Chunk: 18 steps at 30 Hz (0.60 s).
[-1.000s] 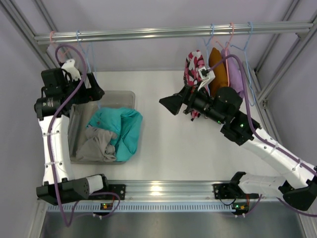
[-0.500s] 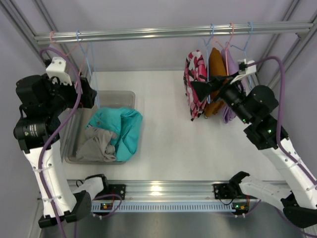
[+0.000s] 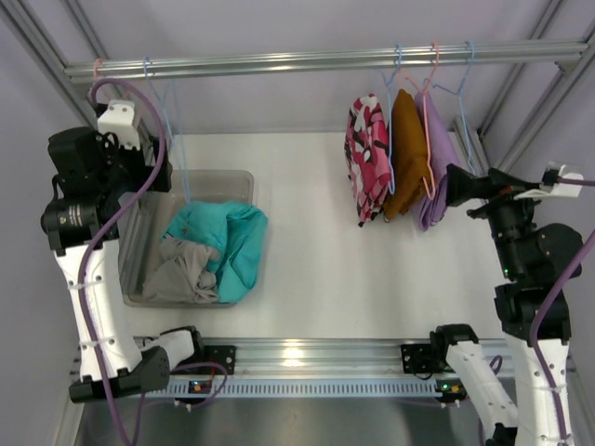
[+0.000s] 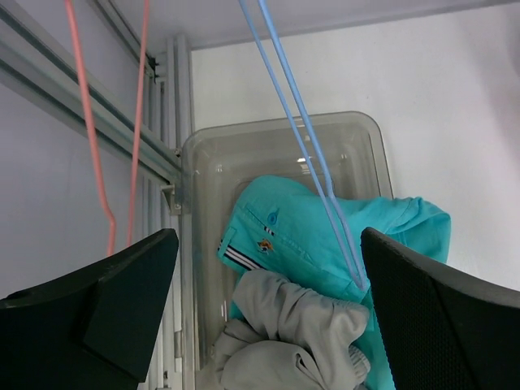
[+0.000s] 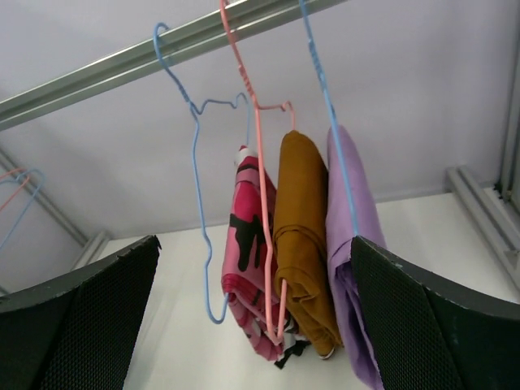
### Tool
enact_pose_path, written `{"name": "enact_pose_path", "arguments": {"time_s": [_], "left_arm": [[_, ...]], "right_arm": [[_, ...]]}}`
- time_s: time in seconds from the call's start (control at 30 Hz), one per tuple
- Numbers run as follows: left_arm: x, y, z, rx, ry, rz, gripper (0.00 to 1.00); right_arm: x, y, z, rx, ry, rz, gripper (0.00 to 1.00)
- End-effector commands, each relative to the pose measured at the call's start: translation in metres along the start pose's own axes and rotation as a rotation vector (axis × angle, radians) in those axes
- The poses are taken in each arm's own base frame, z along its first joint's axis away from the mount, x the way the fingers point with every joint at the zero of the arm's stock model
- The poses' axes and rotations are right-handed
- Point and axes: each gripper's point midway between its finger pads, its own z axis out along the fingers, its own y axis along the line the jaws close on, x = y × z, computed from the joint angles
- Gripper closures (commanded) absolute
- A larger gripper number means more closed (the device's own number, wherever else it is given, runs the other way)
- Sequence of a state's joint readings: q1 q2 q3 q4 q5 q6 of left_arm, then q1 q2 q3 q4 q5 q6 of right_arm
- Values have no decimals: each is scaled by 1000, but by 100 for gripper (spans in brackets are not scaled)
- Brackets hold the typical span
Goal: Remove the trousers from the hanger
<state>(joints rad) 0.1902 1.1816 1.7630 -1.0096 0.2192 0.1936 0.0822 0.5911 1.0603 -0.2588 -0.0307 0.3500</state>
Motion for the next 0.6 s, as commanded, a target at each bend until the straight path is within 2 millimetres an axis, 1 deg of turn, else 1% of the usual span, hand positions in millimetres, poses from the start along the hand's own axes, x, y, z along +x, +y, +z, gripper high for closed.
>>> {"name": "enact_pose_path", "arguments": {"time_s": [0.0, 0.17, 0.2, 0.27, 0.37, 0.57], "left_arm": [[-37, 1, -25, -29, -191, 51, 1], [-40, -3, -32, -21, -214, 32, 1], [-41, -4, -37, -23, -228, 29, 1], [-44, -7, -43, -20, -248, 32, 1], [-43, -8, -48, -21, -253, 31, 1], [-41, -10, -54, -25, -267, 11, 1]], "right_arm": [[-7, -10, -16, 33, -28, -53, 1], [-8, -9, -22, 28, -25, -61, 1], [-8, -8, -23, 24, -27, -61, 1], [-8, -8, -24, 26, -27, -63, 0], [-9, -8, -24, 25, -28, -63, 1], [-8, -5, -23, 7, -29, -59, 0]]}}
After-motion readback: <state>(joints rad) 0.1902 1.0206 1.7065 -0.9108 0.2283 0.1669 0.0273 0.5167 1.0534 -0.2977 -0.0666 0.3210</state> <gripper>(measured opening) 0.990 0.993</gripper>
